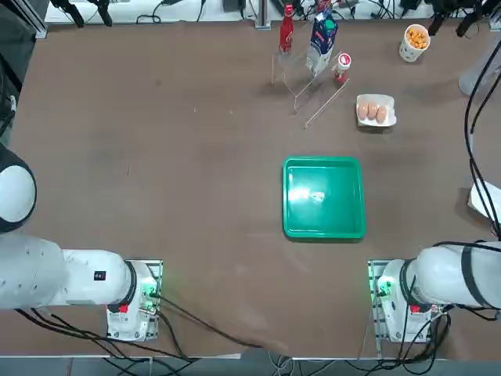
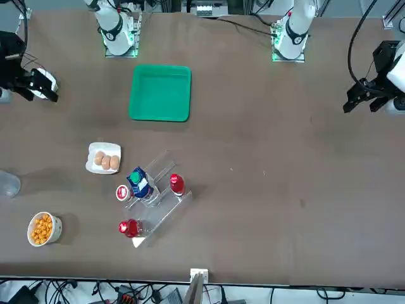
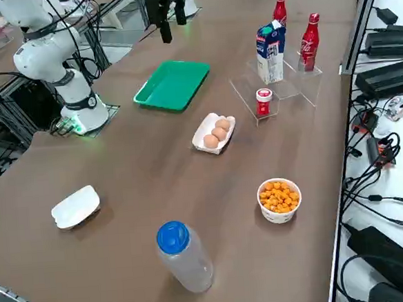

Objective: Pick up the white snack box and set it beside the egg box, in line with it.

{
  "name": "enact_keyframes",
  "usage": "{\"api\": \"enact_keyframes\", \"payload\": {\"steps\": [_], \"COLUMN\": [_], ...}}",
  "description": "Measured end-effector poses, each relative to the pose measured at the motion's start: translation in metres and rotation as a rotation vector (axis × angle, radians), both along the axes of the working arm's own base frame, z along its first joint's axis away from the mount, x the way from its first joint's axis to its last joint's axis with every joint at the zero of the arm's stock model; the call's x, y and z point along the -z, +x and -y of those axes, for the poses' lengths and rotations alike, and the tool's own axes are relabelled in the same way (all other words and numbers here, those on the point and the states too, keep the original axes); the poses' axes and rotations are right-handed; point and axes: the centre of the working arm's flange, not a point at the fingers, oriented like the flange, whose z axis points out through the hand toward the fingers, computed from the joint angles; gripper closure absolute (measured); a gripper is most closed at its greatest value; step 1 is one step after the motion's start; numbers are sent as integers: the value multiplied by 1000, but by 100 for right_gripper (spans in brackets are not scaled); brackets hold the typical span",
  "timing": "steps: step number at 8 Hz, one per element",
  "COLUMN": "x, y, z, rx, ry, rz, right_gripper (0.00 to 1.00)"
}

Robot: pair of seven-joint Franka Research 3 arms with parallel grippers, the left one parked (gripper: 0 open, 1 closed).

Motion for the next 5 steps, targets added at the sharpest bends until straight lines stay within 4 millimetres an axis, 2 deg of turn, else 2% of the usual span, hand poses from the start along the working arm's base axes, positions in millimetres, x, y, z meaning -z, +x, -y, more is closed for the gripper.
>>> {"api": "enact_keyframes", "payload": {"steps": [2, 3, 4, 5], "x": [3, 9, 24, 52], "y": [-6, -12, -22, -31], "z": [29, 56, 97, 152], "rx": [52, 103, 184, 283], "ry": [-11, -23, -23, -12], "rz": [-35, -75, -149, -227], "right_gripper": [0, 0, 0, 0]}}
